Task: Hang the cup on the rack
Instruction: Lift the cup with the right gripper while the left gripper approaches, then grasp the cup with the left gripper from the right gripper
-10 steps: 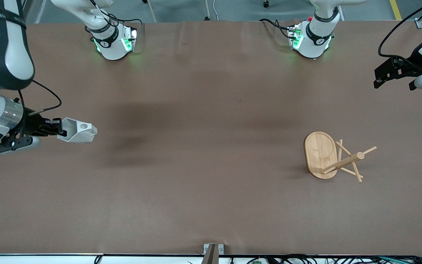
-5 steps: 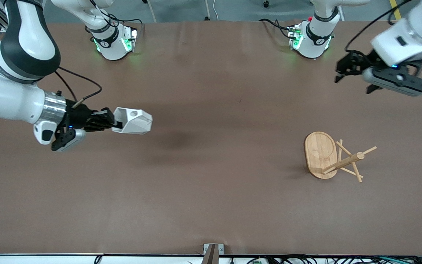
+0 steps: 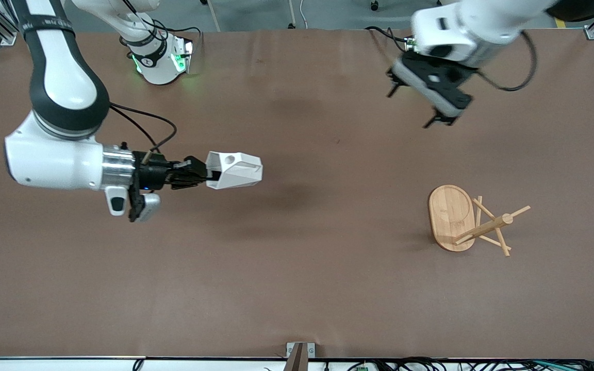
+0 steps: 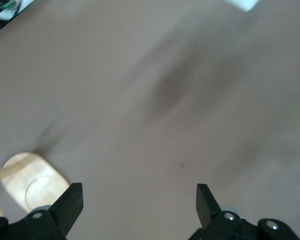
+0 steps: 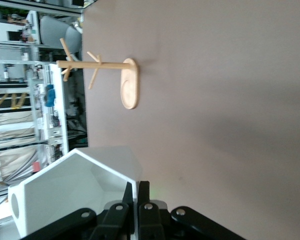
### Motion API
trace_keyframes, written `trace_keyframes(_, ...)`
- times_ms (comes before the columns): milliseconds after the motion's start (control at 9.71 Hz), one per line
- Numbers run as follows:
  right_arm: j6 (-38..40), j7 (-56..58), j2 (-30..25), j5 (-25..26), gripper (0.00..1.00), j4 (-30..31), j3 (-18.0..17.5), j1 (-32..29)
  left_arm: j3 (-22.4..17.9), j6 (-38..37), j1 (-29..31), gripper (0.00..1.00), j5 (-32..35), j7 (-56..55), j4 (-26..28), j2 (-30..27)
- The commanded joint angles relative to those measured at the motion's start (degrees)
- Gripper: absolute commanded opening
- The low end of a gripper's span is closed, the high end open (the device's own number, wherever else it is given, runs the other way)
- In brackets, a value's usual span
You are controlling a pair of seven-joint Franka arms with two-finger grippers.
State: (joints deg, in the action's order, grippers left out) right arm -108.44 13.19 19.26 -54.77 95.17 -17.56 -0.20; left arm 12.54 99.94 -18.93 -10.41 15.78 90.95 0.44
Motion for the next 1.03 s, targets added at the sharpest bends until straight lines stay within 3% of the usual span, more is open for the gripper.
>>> trace_keyframes(0, 0.95, -0.35, 1.57, -3.75, 0.01, -1.39, -3.87, -1.29, 2.22, 5.32, -1.98, 1.00, -0.32, 1.63, 1.16, 2.72)
trace_keyframes(309, 2.17, 0.17, 3.76, -7.61, 0.01, -1.13, -7.31, -1.47, 5.47, 11.92, -4.88, 1.00, -0.14, 1.45, 1.07, 6.50)
trace_keyframes(926, 10.70, 0.79, 3.77, -8.07, 0.00, -0.16, -8.98, -1.47, 5.48, 18.17, -9.37, 1.00, 0.65, 1.54, 1.16, 10.28)
